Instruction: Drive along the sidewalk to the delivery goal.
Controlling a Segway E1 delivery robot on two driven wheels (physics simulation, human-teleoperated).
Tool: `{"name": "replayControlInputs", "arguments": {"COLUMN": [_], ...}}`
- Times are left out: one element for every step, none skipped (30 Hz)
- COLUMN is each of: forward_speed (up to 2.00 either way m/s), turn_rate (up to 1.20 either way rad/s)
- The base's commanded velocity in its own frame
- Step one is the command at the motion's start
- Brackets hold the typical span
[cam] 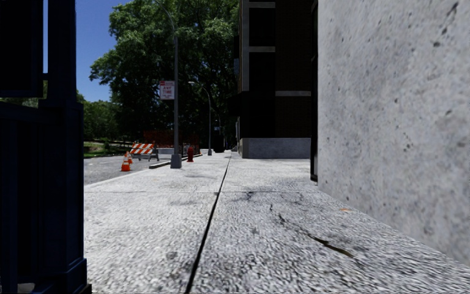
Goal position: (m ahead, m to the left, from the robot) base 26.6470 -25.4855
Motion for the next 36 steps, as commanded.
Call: {"name": "replayControlInputs", "arguments": {"forward_speed": [2.00,2.00,2.00,2.00,2.00,2.00,2.00,2.00,2.00,2.00,2.00,2.00,2.00,2.00,2.00,2.00,2.00,2.00,2.00,2.00,2.00,2.00,2.00,2.00,2.00,2.00,2.00,2.00,2.00,2.00,2.00,2.00,2.00,2.00,2.00,2.00], "turn_rate": [0.00,0.00,0.00,0.00,0.00,0.00,0.00,0.00,0.00,0.00,0.00,0.00,0.00,0.00,0.00,0.00,0.00,0.00,0.00,0.00,0.00,0.00,0.00,0.00,0.00,0.00,0.00,0.00,0.00,-0.02,-0.02,-0.04,-0.06,-0.09,-0.09,-0.11]}}
